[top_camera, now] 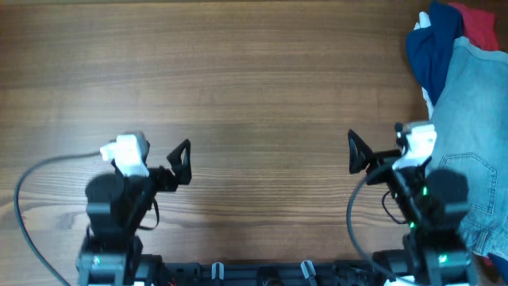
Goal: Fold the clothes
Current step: 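Reach the right gripper to the clothes pile and grasp the denim shorts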
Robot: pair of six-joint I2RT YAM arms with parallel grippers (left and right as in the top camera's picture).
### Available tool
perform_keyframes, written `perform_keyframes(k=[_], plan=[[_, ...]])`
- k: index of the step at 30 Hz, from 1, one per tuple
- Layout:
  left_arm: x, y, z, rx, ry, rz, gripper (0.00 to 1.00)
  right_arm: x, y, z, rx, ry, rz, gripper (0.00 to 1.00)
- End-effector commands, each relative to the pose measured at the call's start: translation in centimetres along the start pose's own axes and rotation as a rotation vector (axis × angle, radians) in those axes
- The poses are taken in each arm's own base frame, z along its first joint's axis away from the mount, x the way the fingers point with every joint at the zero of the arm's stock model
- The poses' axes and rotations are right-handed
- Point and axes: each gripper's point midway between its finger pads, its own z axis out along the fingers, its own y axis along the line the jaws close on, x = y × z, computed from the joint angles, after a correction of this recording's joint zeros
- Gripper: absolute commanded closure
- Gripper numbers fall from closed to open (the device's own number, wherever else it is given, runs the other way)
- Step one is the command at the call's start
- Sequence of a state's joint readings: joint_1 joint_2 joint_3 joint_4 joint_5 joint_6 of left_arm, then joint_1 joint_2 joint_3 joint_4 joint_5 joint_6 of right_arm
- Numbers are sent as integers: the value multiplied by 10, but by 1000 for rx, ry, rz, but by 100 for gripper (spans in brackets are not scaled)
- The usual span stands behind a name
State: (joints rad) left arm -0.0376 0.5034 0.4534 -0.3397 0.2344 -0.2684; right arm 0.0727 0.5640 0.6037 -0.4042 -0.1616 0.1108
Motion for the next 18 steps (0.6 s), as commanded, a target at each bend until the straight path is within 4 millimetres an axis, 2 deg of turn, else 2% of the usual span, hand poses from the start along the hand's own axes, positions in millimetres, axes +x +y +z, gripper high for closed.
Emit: perform_keyframes(k=[1, 5, 9, 11, 14, 18], plan=[[-12, -3, 19, -47, 178, -35, 0, -15, 3, 3, 0, 139, 19, 0], [-14, -1, 27, -105, 344, -78, 0, -16, 6, 9, -7, 278, 58, 0], [-12, 0, 31, -140, 444, -105, 0, -14, 7, 16, -14, 331, 71, 0], [-11, 1, 32, -145, 456, -108, 0, -14, -10, 16, 105, 326, 161, 0], [-13, 0, 31, -142, 449, -106, 0, -13, -49, 6, 352, 287, 307, 0], [-18, -3, 27, -133, 422, -99, 0, -8, -92, -9, 546, 268, 376, 0]])
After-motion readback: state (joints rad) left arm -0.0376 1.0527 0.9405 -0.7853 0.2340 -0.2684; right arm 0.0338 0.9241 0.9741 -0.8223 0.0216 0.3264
